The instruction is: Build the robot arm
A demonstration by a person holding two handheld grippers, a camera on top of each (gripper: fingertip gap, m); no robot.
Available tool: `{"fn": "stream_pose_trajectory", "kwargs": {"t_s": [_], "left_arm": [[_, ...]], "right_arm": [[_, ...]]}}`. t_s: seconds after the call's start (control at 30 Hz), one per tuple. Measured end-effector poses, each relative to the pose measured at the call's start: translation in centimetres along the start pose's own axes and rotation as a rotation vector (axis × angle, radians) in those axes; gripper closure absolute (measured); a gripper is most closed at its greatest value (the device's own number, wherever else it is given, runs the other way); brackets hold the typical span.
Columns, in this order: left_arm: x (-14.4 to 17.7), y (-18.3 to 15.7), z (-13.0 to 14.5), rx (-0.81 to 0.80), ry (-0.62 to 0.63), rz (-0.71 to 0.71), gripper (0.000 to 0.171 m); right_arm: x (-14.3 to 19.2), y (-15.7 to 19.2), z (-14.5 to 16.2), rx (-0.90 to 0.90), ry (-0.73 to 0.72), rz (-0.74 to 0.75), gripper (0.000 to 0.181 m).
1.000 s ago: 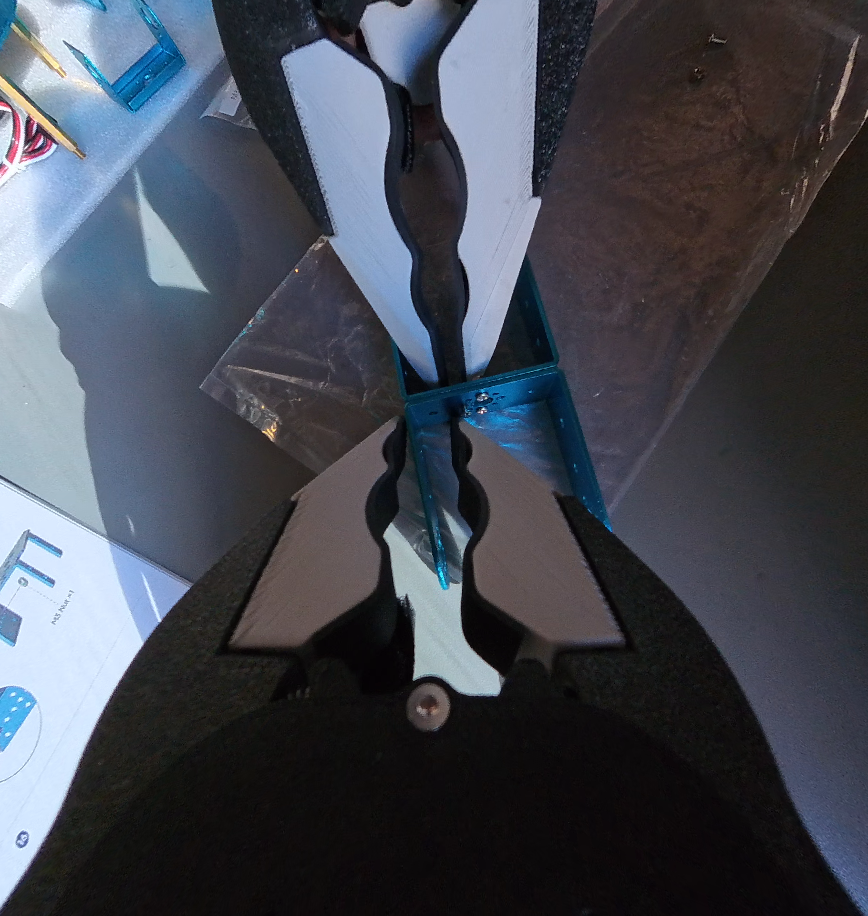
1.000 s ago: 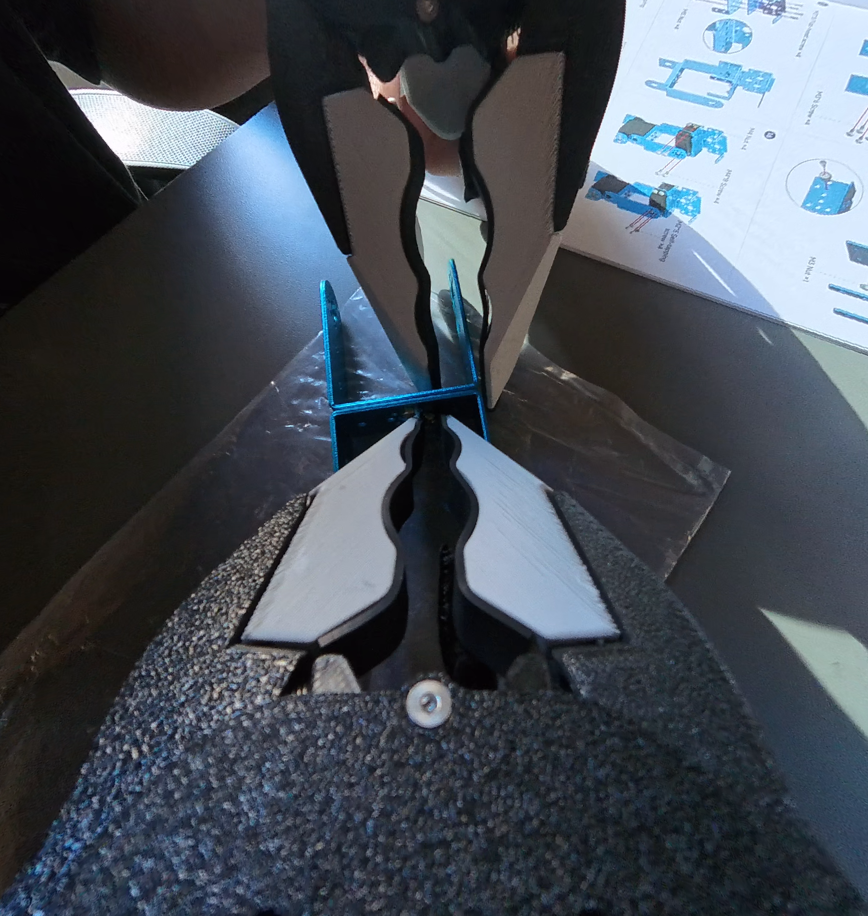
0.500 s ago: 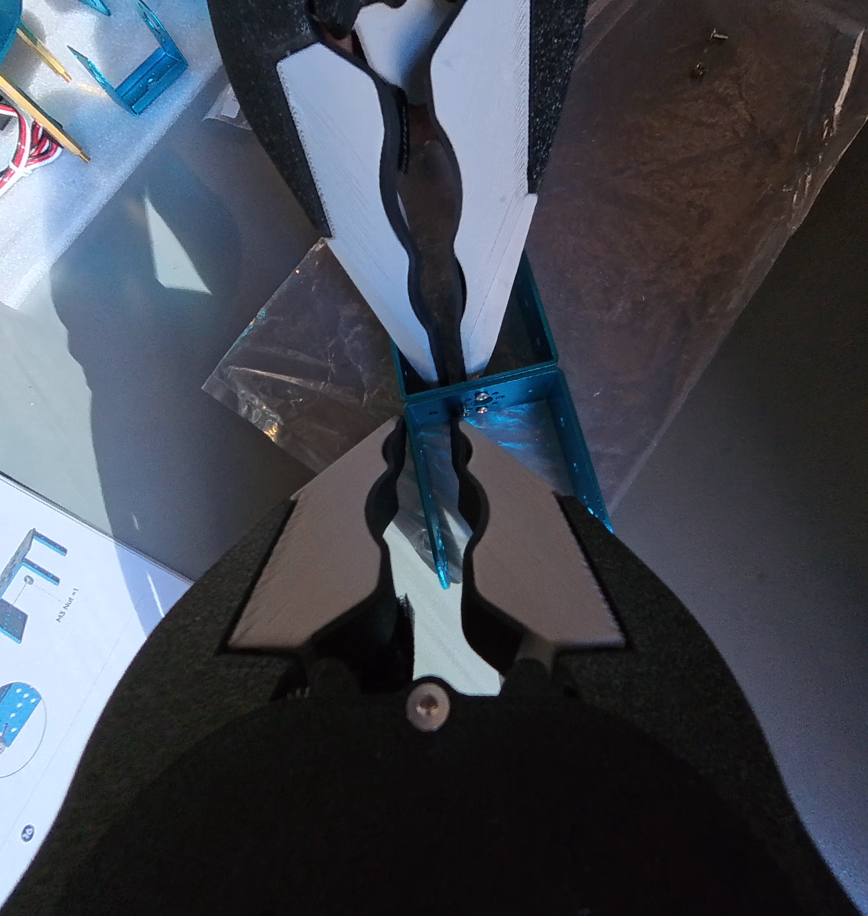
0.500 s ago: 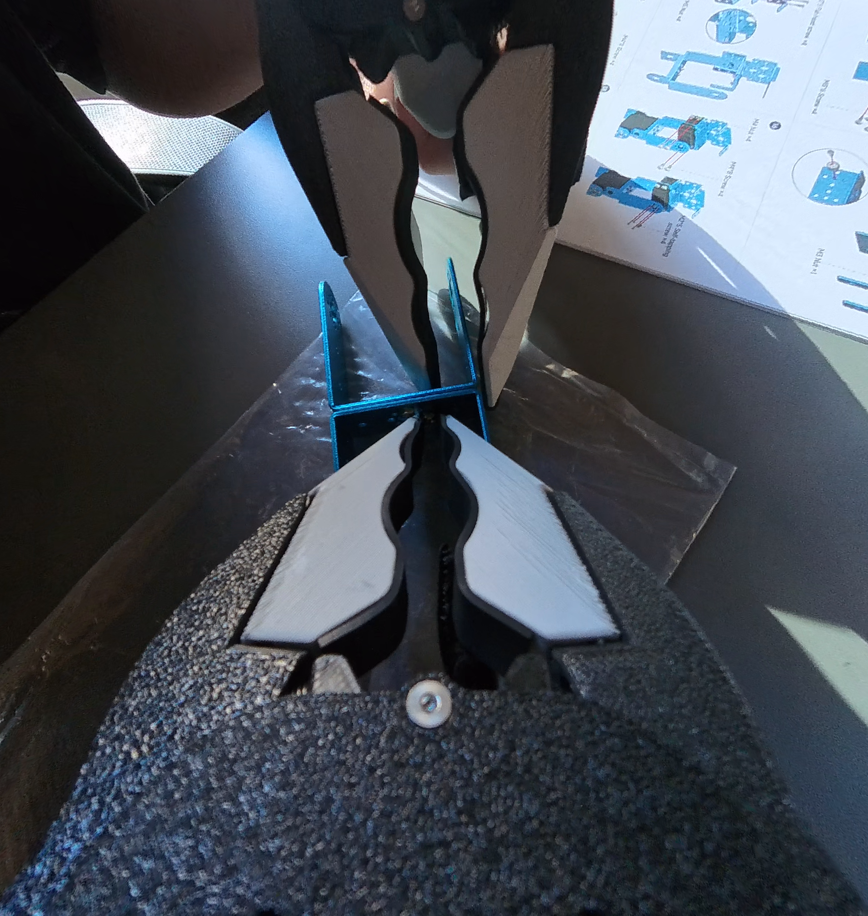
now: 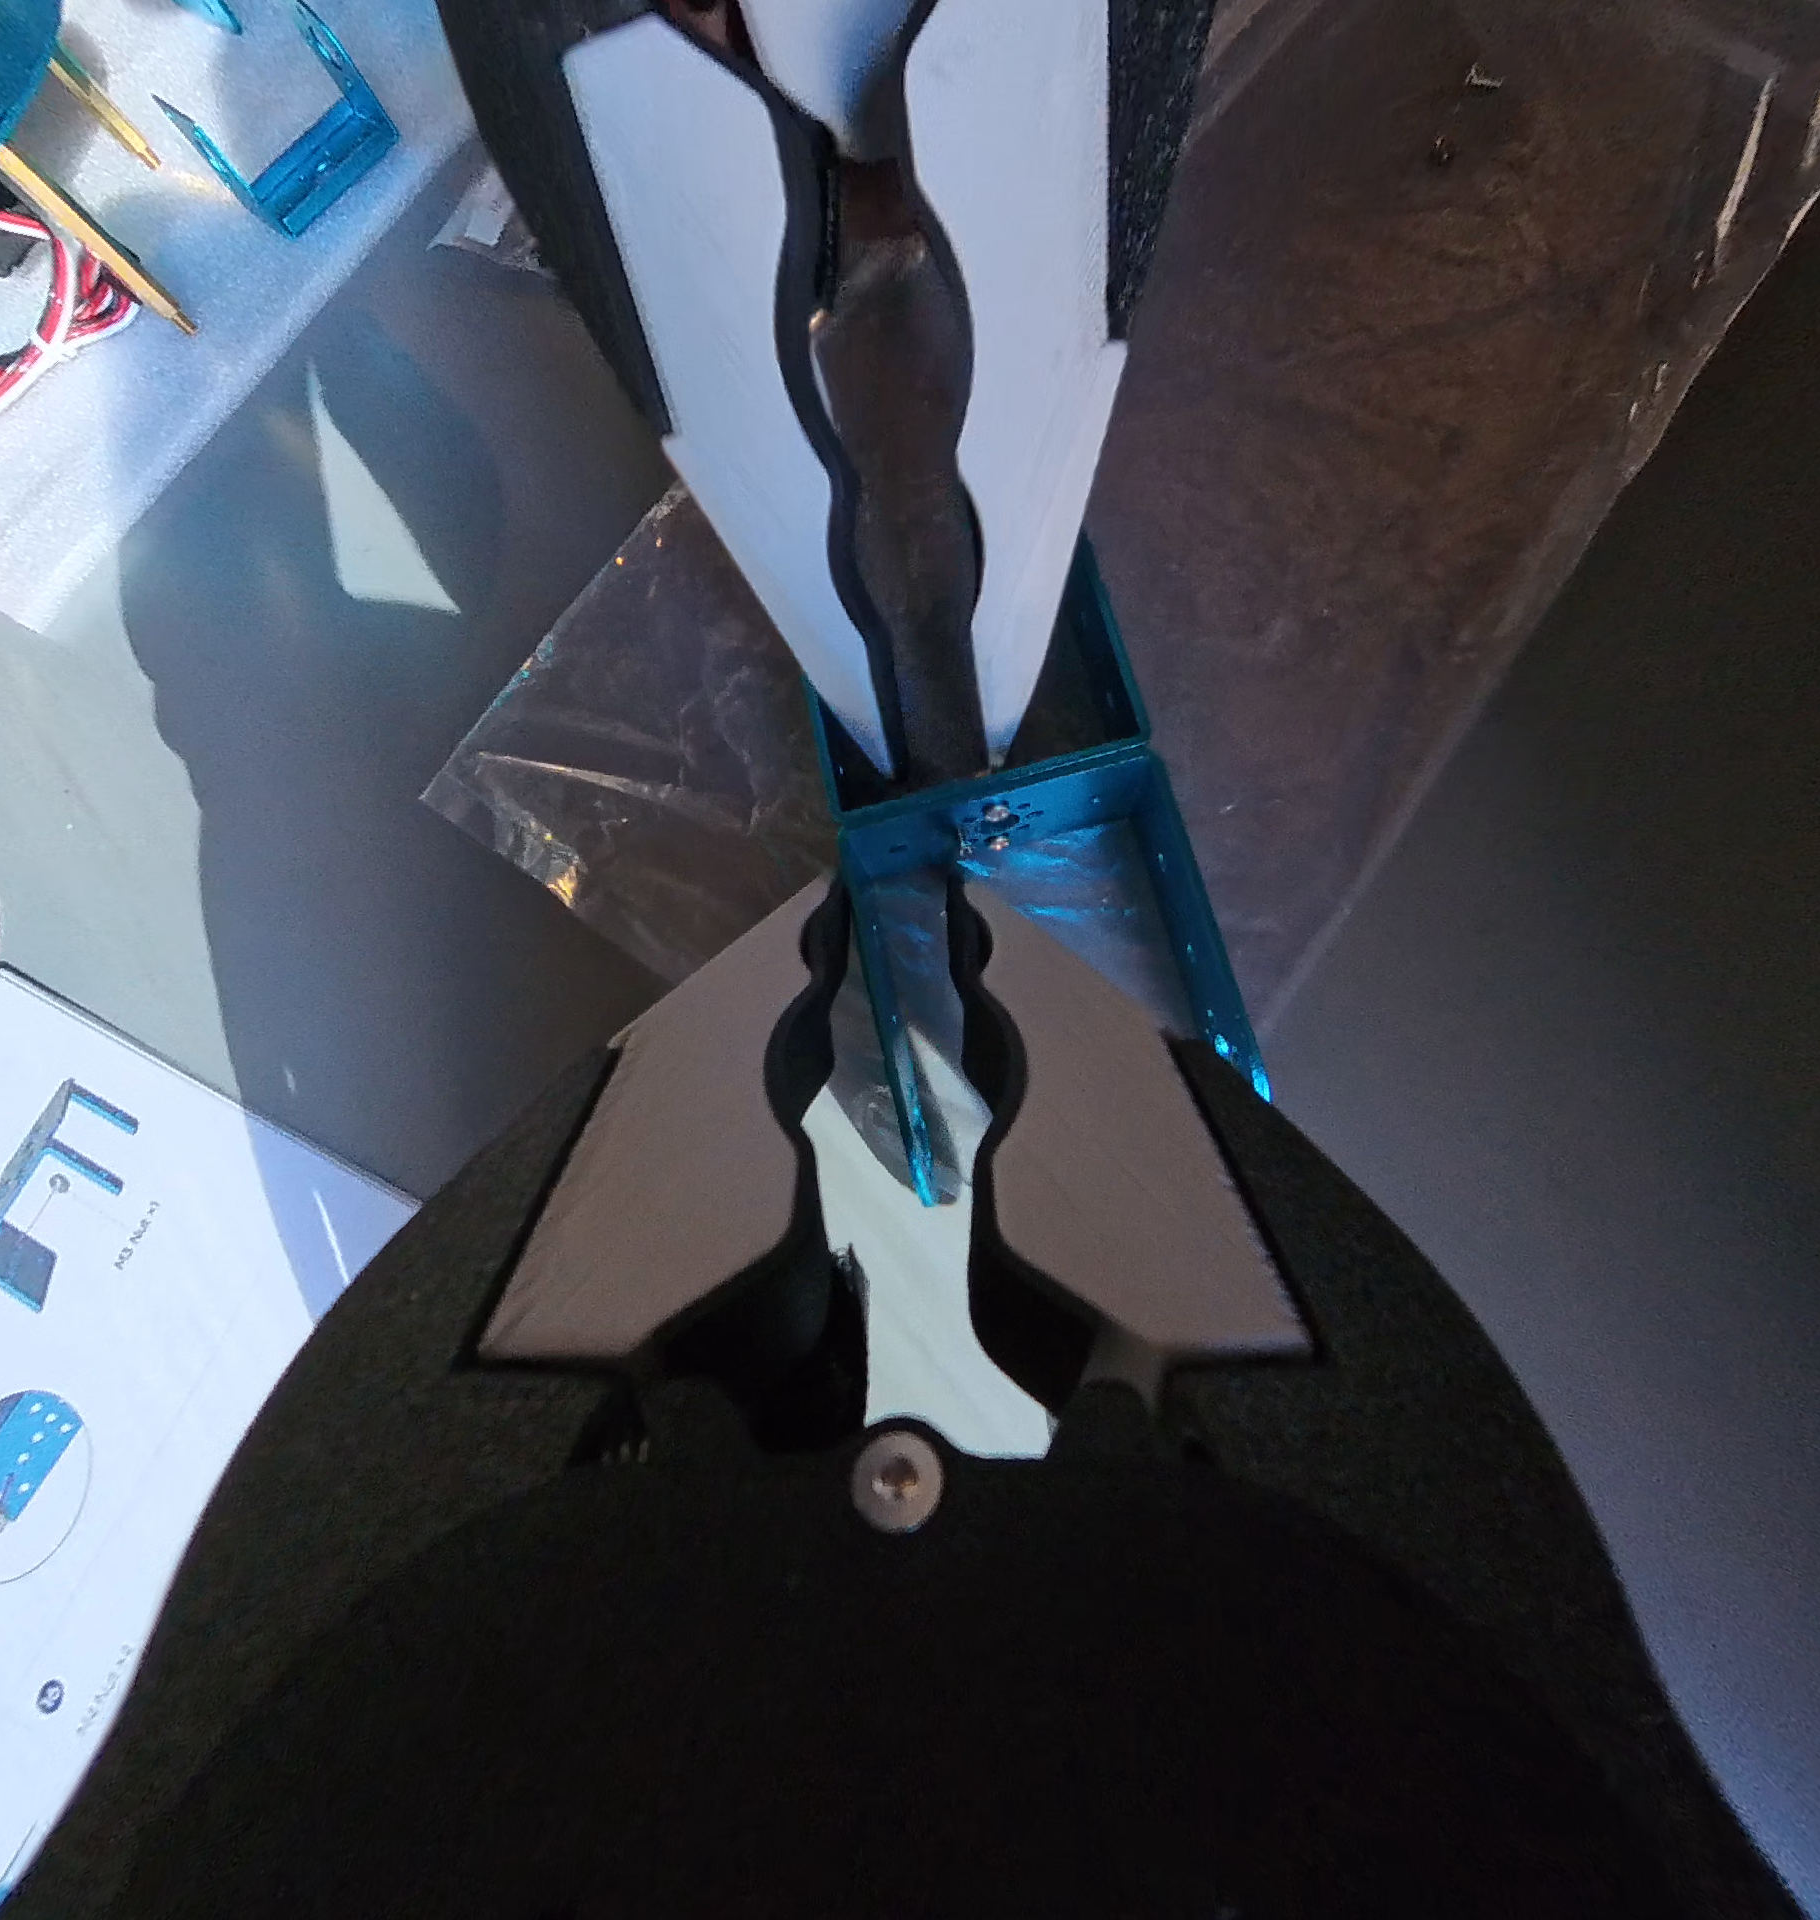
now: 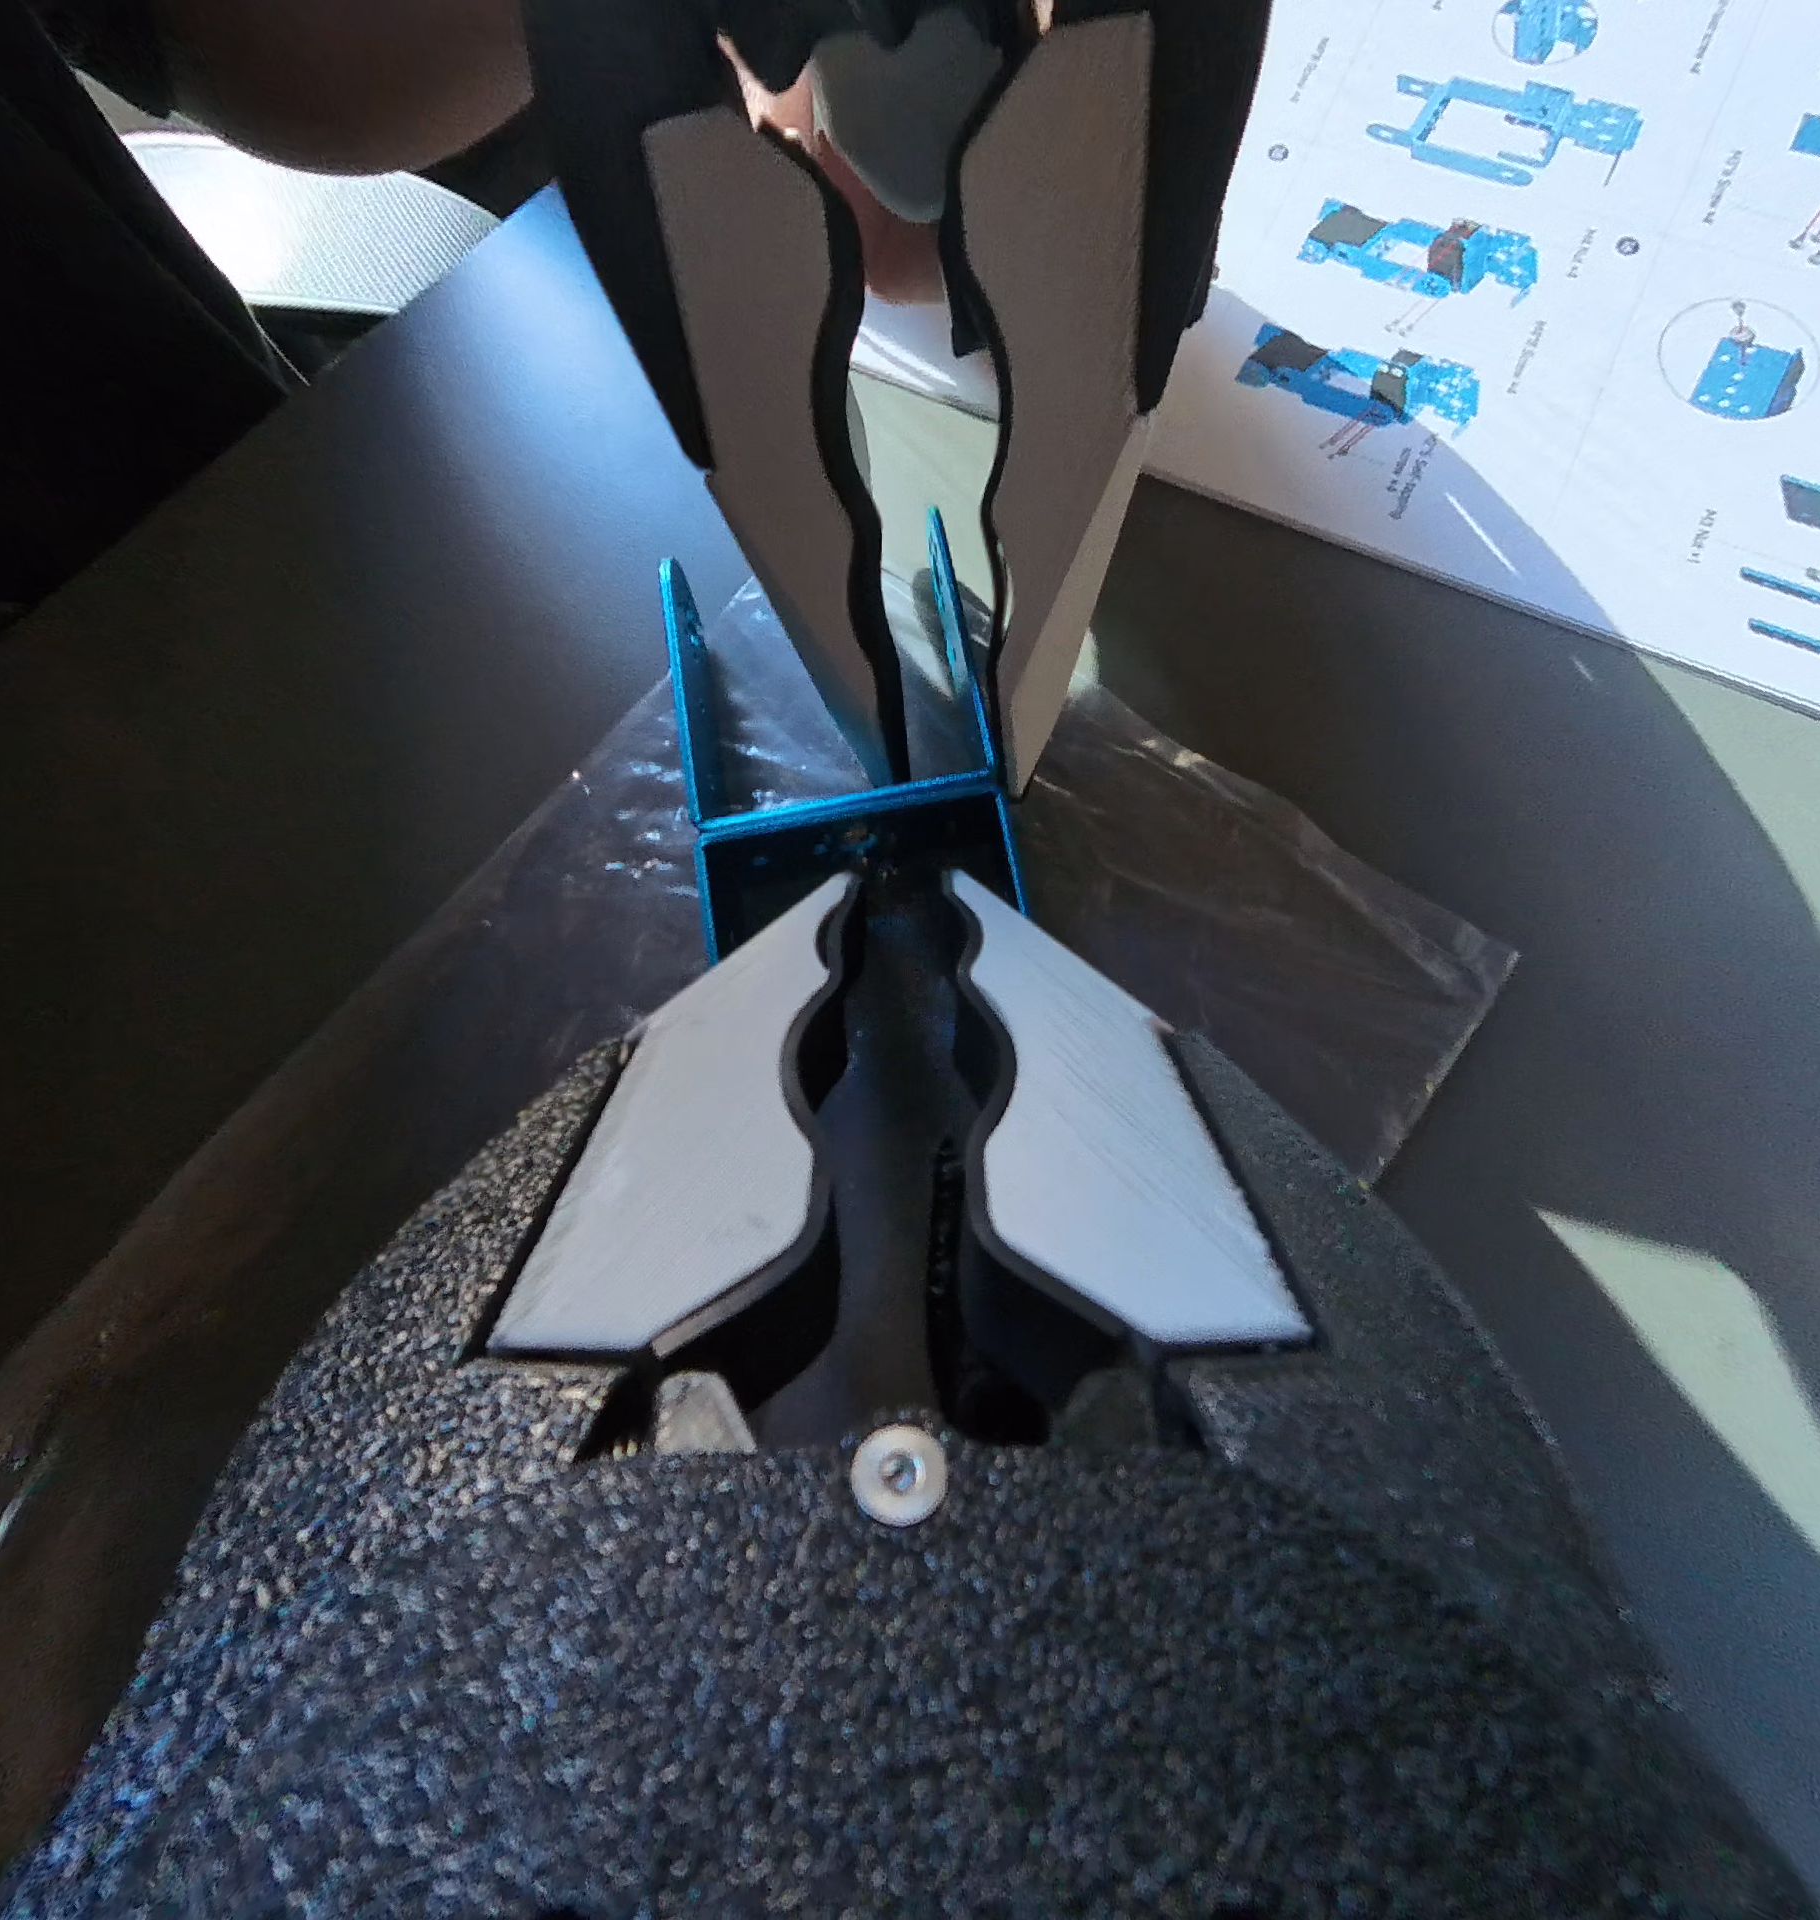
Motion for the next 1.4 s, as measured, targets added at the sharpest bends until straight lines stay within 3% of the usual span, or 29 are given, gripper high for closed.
{"fn": "stream_pose_trajectory", "kwargs": {"t_s": [0.23,0.43,0.57,0.9,1.4], "left_arm": [[-0.3,-0.1,-0.4,0.004,-0.011,0.017,0.154],[-0.2,0.1,0.2,0.002,0.027,-0.004,0.154],[0.6,0.5,0.8,-0.015,0.043,-0.047,0.169],[2.4,0.5,2.2,0.031,0.043,-0.065,0.169],[2.2,0.1,2.0,0.039,0.02,-0.09,0.169]], "right_arm": [[2.6,-0.4,0.6,-0.038,0.03,0.01,0.167],[0.2,0.8,0.5,0.023,0.048,-0.031,0.167],[-0.2,0.7,0.3,0.005,0.048,-0.045,0.167],[-1.2,0.0,-0.2,0.051,0.071,-0.012,0.174],[0.2,-0.1,0.4,0.006,0.05,-0.003,0.179]]}}
Point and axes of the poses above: each gripper's, where its closed fingertips meet, x back along the fingers, z out of its underside, y = z × x across the jaws, the point moved 2 cm from there along x, back along the fingers, and after that the axes turned 15 degrees about x, right-handed, at the moved point
